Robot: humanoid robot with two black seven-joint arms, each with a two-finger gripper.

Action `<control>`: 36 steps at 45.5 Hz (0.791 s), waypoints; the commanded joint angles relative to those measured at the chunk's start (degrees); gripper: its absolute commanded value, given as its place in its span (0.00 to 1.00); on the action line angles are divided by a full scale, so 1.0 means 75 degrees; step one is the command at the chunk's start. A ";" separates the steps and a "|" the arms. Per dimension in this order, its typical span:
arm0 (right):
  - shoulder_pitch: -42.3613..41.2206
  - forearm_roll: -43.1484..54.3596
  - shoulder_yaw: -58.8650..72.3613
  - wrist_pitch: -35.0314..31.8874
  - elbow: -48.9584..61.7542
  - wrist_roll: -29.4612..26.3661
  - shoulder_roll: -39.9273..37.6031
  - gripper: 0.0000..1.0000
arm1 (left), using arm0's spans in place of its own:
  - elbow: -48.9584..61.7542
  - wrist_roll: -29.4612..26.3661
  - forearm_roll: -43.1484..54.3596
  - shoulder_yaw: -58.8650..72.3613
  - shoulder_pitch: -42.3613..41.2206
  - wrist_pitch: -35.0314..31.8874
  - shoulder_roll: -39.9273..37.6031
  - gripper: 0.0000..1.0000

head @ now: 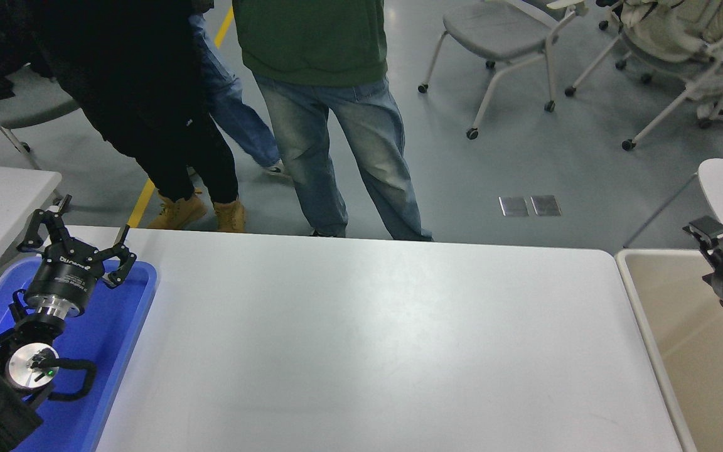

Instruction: Clean the table surface

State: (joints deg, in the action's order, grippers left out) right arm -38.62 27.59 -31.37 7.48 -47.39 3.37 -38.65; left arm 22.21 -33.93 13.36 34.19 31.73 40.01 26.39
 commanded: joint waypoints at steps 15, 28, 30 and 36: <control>0.0918 -0.1077 -0.2591 0.0351 -0.0408 0.0476 0.3395 1.00 | 0.0003 0.0000 -0.0001 0.0000 0.0000 -0.0003 -0.0003 1.00; 0.1071 -0.1066 -0.2591 0.0327 -0.0314 0.1155 0.4310 1.00 | -0.0008 0.0000 -0.0001 0.0000 0.0000 -0.0003 -0.0003 1.00; 0.1071 -0.1066 -0.2603 0.0339 -0.0291 0.1167 0.4427 1.00 | 0.0003 0.0000 -0.0001 0.0000 0.0000 -0.0003 -0.0003 1.00; 0.1001 -0.1066 -0.2614 0.0339 0.0001 0.1249 0.4720 1.00 | -0.0009 0.0000 -0.0001 0.0000 0.0000 -0.0003 -0.0003 1.00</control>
State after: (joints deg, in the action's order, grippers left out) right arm -31.18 19.78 -50.17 9.93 -49.53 10.79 -8.35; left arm 22.21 -33.93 13.36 34.19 31.74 40.01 26.38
